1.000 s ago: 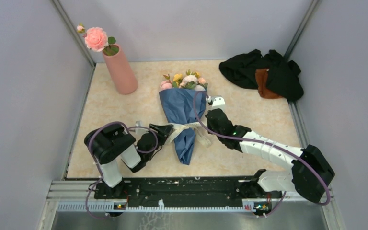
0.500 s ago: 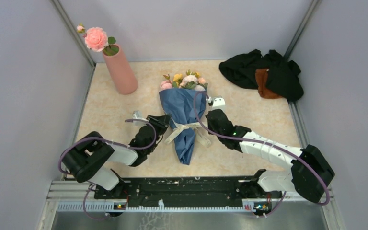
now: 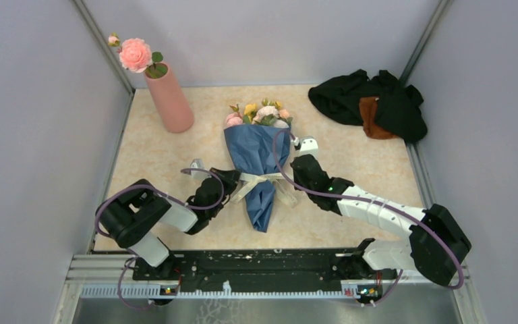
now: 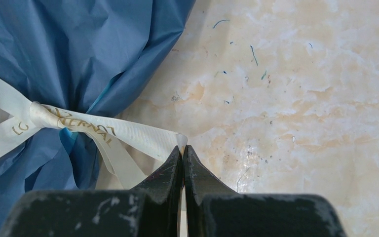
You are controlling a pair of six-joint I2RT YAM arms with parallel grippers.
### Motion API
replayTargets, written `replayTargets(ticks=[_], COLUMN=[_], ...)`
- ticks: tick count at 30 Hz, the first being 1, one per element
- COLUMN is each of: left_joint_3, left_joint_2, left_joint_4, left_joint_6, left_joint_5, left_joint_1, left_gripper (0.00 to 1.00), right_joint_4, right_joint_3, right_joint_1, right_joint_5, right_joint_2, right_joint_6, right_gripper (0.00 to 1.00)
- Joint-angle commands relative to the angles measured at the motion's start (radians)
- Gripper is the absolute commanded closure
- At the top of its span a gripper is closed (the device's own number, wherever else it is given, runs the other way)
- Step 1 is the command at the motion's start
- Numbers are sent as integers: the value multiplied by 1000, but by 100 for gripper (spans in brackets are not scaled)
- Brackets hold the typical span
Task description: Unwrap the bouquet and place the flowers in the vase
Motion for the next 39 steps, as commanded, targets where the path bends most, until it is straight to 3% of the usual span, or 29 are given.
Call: replayTargets(ticks=[1,3,6,10,13,30,39], left_joint_3=[19,12,-29,-108,-159,-108,-104], left_joint_2=[-7,-25,-70,-152,-165,281,270], left_joint_4=[-23,-48,-49,-81,-63,440,454], left_joint_6=[6,5,-14,-96,-180,-252,-196], left_joint_5=[15,15,19,38,55,45,-77], left_joint_1=[-2,-2,-3,-6,-8,-9,-6], left_gripper=[95,89,67,50,32,39,44], right_joint_4=[29,33,35,39,44,21,36], right_joint_3=[-6,-8,-8,-10,-10,1,3], right_joint_1=[-8,-9,-8,-9,-9,-11,-11], right_joint_5=[11,7,5,3,-6,4,-4], right_joint_2=[-31,-28,-27,-26,-23,-27,0], right_joint_6=[-5,-3,-3,-4,-2,-13,-15], right_gripper=[100,100,100,100,100,100,100])
